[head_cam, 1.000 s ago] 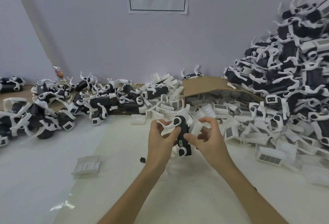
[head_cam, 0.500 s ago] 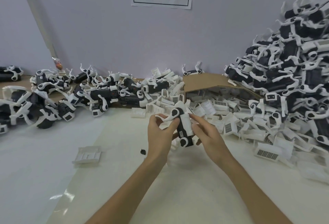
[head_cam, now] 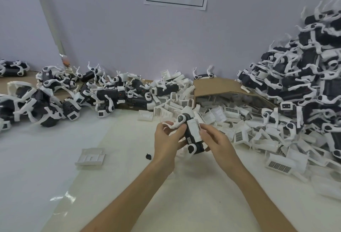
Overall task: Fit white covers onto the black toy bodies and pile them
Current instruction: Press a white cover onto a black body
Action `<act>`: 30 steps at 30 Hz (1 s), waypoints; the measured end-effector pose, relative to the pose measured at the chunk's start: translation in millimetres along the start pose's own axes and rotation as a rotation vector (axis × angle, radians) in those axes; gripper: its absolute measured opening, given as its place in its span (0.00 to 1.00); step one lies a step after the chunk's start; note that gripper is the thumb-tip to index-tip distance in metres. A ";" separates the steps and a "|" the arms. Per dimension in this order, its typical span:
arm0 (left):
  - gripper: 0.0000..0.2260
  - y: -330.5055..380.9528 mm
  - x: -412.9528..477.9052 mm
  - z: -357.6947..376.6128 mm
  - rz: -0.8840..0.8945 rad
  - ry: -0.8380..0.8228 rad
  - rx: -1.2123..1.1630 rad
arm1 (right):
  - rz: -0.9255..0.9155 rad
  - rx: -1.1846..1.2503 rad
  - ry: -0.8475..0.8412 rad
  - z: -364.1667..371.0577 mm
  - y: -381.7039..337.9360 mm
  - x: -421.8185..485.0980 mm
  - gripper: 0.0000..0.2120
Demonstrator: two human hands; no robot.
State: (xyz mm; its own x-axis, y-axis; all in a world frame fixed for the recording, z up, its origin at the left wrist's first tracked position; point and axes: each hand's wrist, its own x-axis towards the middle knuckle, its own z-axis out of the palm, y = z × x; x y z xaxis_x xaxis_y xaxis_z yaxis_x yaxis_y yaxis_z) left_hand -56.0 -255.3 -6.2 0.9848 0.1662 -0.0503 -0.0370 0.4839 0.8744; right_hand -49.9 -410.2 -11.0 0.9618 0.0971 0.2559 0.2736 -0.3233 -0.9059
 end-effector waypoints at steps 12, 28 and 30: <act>0.28 3.3 -1.9 1.5 -0.114 -0.262 0.043 | -0.036 0.104 -0.028 2.7 -0.6 -3.7 0.16; 0.17 1.5 -0.5 -2.9 0.053 -0.281 0.180 | -0.048 0.097 -0.041 5.3 -5.2 -6.8 0.21; 0.16 0.3 -1.1 -2.7 0.062 -0.261 0.216 | -0.067 0.065 -0.015 4.7 -4.9 -7.3 0.17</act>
State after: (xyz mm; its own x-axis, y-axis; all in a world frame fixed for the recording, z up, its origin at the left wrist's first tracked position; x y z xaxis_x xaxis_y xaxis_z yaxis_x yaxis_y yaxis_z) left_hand -57.5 -253.0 -7.2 0.9931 -0.0494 0.1067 -0.0886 0.2820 0.9553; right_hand -58.3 -404.9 -10.0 0.9409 0.1306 0.3125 0.3364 -0.2539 -0.9068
